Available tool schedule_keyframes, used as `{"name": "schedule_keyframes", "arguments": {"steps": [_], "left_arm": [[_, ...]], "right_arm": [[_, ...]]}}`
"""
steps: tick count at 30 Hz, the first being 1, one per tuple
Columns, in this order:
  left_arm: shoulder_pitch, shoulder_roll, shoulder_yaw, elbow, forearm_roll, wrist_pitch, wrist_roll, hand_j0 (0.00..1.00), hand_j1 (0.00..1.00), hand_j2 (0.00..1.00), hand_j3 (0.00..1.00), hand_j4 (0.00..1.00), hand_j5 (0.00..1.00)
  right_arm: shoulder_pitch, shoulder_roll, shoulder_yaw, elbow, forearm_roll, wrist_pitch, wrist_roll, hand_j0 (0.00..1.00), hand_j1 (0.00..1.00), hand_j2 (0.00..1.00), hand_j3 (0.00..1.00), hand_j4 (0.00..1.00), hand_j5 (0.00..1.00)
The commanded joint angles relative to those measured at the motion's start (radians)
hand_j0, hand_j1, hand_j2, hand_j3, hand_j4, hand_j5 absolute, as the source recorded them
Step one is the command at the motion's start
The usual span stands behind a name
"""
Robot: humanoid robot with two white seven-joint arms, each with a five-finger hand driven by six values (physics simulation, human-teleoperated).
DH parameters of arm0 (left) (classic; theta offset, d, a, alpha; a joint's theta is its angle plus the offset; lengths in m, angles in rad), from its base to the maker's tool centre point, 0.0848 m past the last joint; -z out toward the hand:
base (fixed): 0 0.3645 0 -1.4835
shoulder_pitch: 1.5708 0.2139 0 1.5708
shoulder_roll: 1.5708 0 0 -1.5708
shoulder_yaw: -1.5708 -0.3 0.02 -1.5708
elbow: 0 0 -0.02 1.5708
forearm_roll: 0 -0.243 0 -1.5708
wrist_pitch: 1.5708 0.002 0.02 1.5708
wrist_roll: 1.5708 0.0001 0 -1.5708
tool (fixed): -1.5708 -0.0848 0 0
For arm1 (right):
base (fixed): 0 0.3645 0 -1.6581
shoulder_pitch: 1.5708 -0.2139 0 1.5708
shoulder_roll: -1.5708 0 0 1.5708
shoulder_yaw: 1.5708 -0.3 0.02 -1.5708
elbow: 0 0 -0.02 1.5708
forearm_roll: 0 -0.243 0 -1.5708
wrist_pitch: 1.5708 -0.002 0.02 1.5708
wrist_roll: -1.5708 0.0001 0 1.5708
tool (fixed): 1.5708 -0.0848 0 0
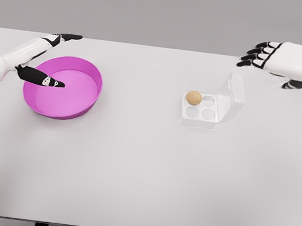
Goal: Pack egg into the box and close the box lid
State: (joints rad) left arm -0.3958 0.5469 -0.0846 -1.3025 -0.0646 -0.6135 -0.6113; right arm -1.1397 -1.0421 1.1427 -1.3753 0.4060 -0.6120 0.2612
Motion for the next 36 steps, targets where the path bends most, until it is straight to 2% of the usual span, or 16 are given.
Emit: {"name": "schedule_keyframes", "arguments": {"steps": [1,4,9,25,28,36], "left_arm": [[0.000,0.001,0.000,0.000,0.008,0.003,0.000,1.00,1.00,1.00,1.00,1.00,1.00],[0.000,0.001,0.000,0.000,0.008,0.003,0.000,1.00,1.00,1.00,1.00,1.00,1.00],[0.000,0.001,0.000,0.000,0.008,0.003,0.000,1.00,1.00,1.00,1.00,1.00,1.00],[0.000,-0.001,0.000,0.000,0.008,0.003,0.000,1.00,1.00,1.00,1.00,1.00,1.00],[0.002,-0.001,0.000,0.000,0.008,0.003,0.000,1.00,1.00,1.00,1.00,1.00,1.00],[0.000,0.001,0.000,0.000,0.006,0.003,0.000,1.00,1.00,1.00,1.00,1.00,1.00]], "right_arm": [[0.002,-0.019,-0.017,0.102,-0.006,0.001,-0.003,1.00,1.00,1.00,1.00,1.00,1.00],[0.006,-0.016,-0.009,0.113,-0.004,0.001,-0.002,1.00,1.00,1.00,1.00,1.00,1.00],[0.081,-0.006,0.002,0.099,0.002,0.001,0.007,1.00,1.00,1.00,1.00,1.00,1.00],[0.081,-0.003,0.054,0.102,0.008,0.001,0.009,1.00,1.00,1.00,1.00,1.00,1.00],[0.080,0.022,0.062,0.102,0.008,0.001,0.009,1.00,1.00,1.00,1.00,1.00,1.00],[0.078,0.024,0.068,0.099,0.008,0.001,0.009,1.00,1.00,1.00,1.00,1.00,1.00]]}}
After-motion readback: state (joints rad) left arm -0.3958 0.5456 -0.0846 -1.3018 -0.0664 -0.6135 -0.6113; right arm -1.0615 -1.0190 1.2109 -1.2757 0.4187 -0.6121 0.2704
